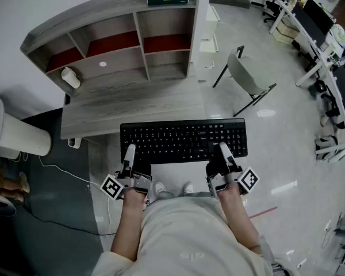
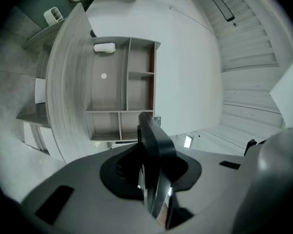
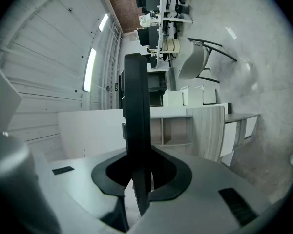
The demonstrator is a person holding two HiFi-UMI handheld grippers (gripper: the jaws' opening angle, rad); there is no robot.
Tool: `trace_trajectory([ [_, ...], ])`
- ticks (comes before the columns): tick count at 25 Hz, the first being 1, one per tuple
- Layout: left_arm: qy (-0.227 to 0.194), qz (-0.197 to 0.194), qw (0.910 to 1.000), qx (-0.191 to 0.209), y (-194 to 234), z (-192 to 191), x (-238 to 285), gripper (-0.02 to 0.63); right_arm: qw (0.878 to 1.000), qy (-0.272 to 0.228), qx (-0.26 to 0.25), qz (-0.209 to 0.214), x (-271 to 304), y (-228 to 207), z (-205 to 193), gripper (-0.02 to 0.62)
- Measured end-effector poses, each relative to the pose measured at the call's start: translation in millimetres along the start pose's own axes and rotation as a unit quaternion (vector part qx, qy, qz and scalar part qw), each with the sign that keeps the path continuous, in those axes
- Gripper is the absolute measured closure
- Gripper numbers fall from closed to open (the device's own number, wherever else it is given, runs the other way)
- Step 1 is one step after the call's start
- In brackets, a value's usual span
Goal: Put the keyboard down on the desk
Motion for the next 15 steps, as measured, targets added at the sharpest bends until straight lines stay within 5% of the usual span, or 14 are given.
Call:
trace_trajectory([
  [10,-0.015,0.009,0.9998,0.001,-17,-5,-6,0.514,1.0,0.015,0.001,-0.007,2,12,4,0.497],
  [15,-0.03,0.009,0.9995,-0.003,4,66,-15,0.514,0.999,0.03,-0.006,-0.009,52,-6,-51,0.497],
])
Point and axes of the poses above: the fingertips, and each gripper's own axes: x forward along the fingers, y to its left, z out of its top, the point moved 10 cm from there along -x, backward along the fingers, and after that the axes turned 4 degrees about -x, right-handed, at the moved point
